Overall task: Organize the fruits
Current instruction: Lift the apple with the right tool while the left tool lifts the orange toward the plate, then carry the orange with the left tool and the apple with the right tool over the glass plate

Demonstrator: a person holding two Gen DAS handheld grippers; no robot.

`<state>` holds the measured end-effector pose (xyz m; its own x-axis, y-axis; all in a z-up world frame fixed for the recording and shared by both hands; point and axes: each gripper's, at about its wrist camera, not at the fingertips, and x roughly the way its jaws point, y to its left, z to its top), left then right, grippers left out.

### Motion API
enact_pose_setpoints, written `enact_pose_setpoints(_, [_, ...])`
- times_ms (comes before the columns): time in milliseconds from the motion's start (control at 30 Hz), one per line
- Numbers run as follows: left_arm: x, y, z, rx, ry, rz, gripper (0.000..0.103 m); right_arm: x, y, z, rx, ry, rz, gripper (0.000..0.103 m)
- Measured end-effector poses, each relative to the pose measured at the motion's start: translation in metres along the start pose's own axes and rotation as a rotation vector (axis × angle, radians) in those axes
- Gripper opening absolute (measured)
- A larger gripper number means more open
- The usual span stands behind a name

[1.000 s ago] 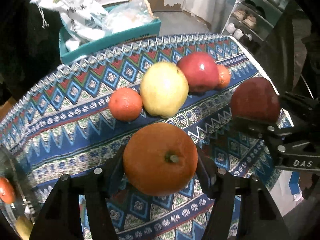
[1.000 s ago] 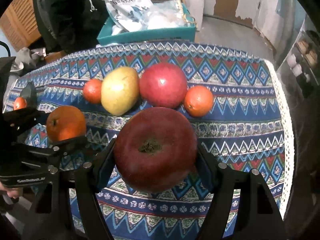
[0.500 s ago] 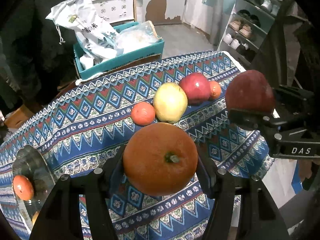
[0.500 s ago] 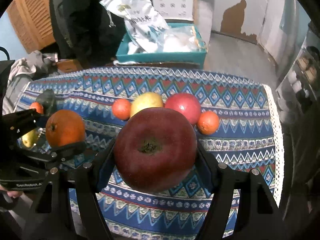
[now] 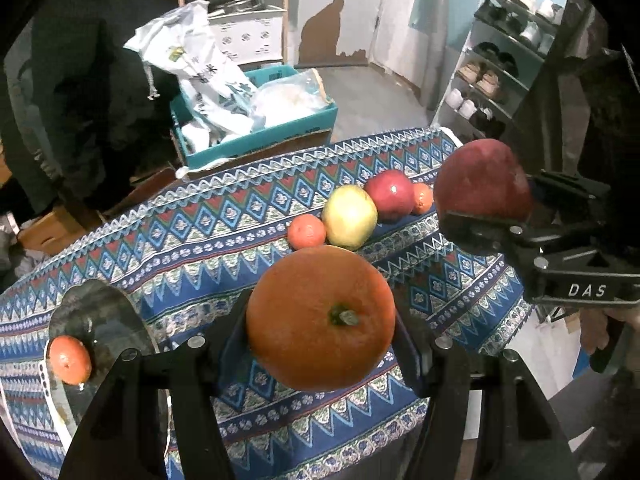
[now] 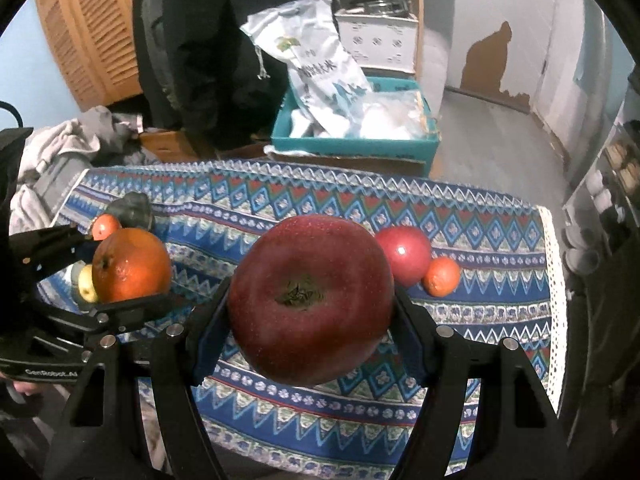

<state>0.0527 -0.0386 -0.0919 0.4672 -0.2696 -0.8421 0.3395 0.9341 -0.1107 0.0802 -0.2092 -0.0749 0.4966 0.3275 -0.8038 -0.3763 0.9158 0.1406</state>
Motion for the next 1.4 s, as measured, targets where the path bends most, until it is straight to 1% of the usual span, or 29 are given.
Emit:
enact_pose_setpoints(433, [-0.023, 0.028, -0.011, -0.056, -0.031, 0.019, 0.065, -0.011, 0.042, 0.018, -0.06, -0.04, 0.053, 0.072])
enact_pose_setpoints(633, [-0.033, 0.044, -0.018, -0.085, -0.045, 0.034, 0.065, -0.009, 0.064, 0.027, -0.085, -0.05, 0.08, 0.072])
enact_pose_setpoints(800, [-0.043, 0.06, -0.024, -0.115, -0.062, 0.042, 0.065, -0.002, 0.085, 0.034, -0.103, -0.046, 0.101, 0.072])
enact_pose_setpoints(900, [-0.047, 0.07, -0.029, -0.13, -0.072, 0.066, 0.065, 0.003, 0.096, 0.039, -0.111, -0.04, 0.116, 0.072])
enact_pose_setpoints(1400, [-0.063, 0.14, -0.056, -0.277, -0.086, 0.108, 0.065, 0.032, 0.16, 0.06, -0.162, -0.005, 0.176, 0.072])
